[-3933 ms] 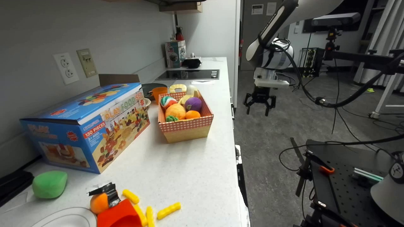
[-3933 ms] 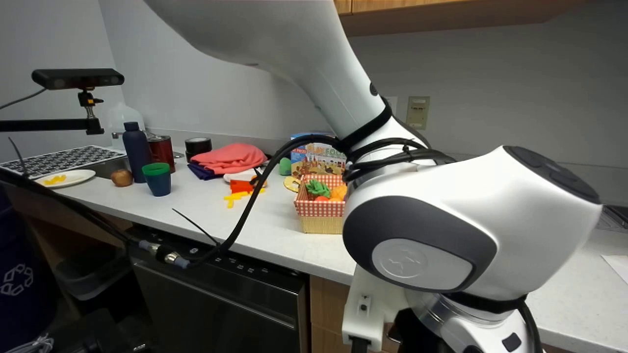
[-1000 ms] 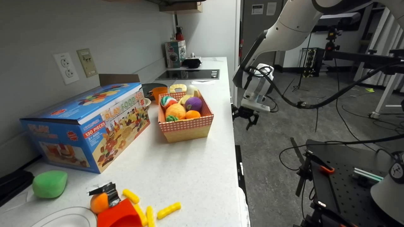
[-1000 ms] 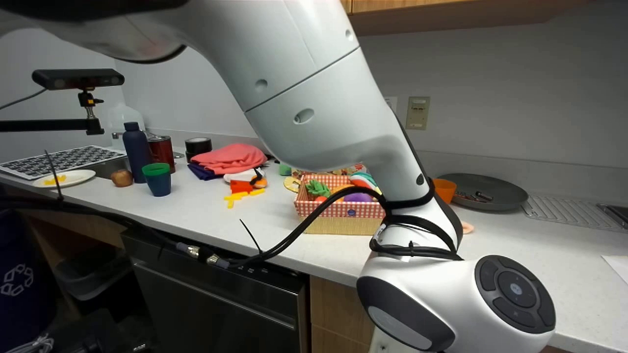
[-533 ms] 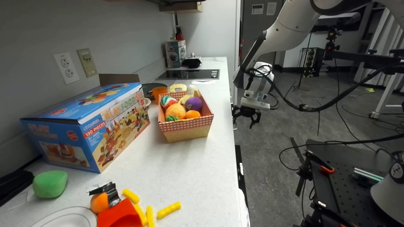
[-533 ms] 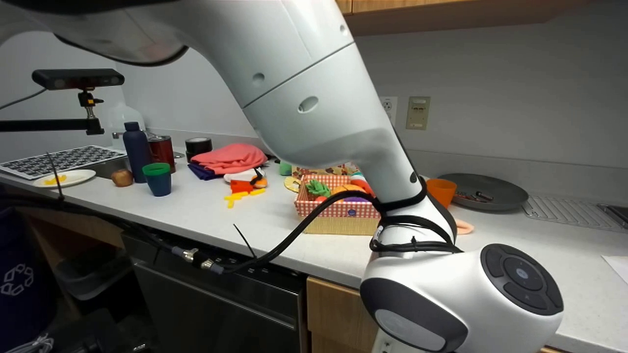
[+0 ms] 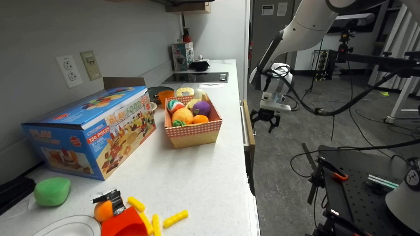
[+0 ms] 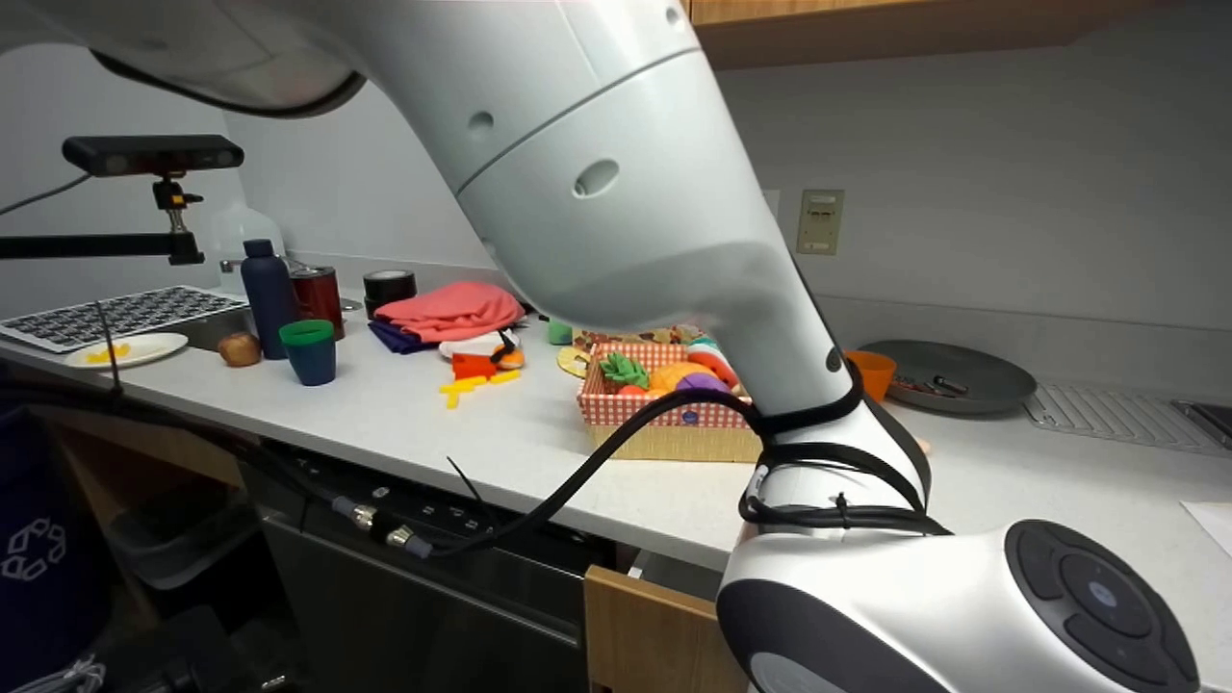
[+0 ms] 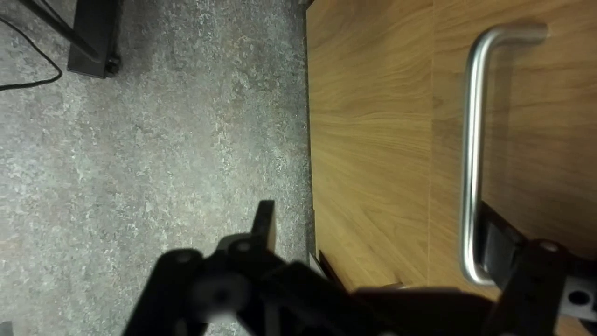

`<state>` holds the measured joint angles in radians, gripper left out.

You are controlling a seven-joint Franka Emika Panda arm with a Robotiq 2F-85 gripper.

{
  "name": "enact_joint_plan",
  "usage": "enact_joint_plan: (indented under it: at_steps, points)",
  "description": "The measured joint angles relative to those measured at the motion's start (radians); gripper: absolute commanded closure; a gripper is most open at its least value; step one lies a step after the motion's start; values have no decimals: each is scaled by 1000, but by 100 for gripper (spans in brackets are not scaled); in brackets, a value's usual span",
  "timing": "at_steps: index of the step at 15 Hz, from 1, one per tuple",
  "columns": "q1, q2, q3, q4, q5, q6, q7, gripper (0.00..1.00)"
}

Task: Open the top right drawer

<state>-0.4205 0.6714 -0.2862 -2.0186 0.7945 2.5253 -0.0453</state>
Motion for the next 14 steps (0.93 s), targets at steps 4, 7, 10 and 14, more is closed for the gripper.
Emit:
enact_joint_plan:
  at_steps: [4, 7, 10, 14]
  points:
    - [-17, -21, -22, -41, 0, -10, -46, 0]
    - [-39, -40, -36, -77, 0, -12, -87, 0]
    - [-62, -56, -46, -107, 0, -13, -126, 0]
    - [-94, -66, -51, -125, 0, -32, -157, 0]
